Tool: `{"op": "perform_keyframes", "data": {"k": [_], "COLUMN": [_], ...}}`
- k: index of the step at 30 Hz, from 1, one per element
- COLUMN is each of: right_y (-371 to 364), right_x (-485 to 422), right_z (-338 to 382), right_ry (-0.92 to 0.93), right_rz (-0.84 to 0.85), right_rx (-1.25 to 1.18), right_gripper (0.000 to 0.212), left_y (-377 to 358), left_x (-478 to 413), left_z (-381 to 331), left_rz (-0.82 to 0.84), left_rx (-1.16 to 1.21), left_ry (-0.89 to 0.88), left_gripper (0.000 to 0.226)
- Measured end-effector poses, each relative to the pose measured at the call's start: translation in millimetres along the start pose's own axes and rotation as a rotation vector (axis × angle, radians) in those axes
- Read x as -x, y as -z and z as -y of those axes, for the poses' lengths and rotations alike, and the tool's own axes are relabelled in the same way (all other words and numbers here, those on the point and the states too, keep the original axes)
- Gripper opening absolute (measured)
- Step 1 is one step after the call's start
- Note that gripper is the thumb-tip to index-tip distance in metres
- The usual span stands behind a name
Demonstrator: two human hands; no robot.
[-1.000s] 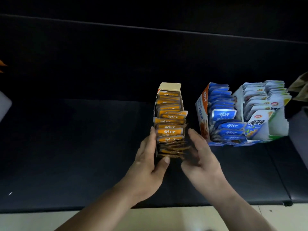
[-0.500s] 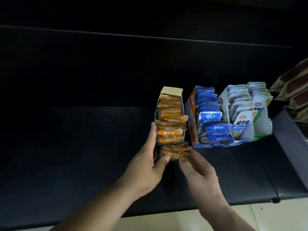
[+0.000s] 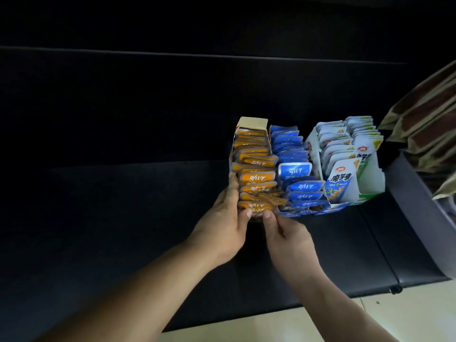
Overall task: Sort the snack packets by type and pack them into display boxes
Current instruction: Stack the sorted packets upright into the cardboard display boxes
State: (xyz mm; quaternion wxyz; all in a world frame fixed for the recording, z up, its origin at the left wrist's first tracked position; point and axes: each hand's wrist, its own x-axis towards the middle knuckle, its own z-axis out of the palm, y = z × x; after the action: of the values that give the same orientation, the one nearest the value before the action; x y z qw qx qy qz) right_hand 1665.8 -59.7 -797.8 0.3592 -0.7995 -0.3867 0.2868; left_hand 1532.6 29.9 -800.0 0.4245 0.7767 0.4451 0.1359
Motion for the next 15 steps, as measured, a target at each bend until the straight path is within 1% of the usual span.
{"op": "perform_keyframes", "data": {"k": [5,8,11,15], "right_y": [1,-1,-4,0], "right_x": [-4,-3,-3,-8], "right_z": [-2,-1,-2,-1], "right_ry": [0.060,0.054,0.037,-0.013], "right_rz": [-0.013,-0.008,0.015,0.002], "right_rx": [0.262,0.227,0.179,0.103], "right_gripper": [0.029,0.024,0.023,0.029], "left_y": [-8,-10,-13,-17], "left_x": [8,11,9,2], "left_z": [10,15,14,8], "left_rz": [-0.075,-0.081,-0.104,-0.120], "left_rx": [-0.005,-0.009,-0.021,-0.039], "left_ry": [0.010,0.009,0.021,0.003], "left_gripper": [0.076,0.068,0.065,0.061]}}
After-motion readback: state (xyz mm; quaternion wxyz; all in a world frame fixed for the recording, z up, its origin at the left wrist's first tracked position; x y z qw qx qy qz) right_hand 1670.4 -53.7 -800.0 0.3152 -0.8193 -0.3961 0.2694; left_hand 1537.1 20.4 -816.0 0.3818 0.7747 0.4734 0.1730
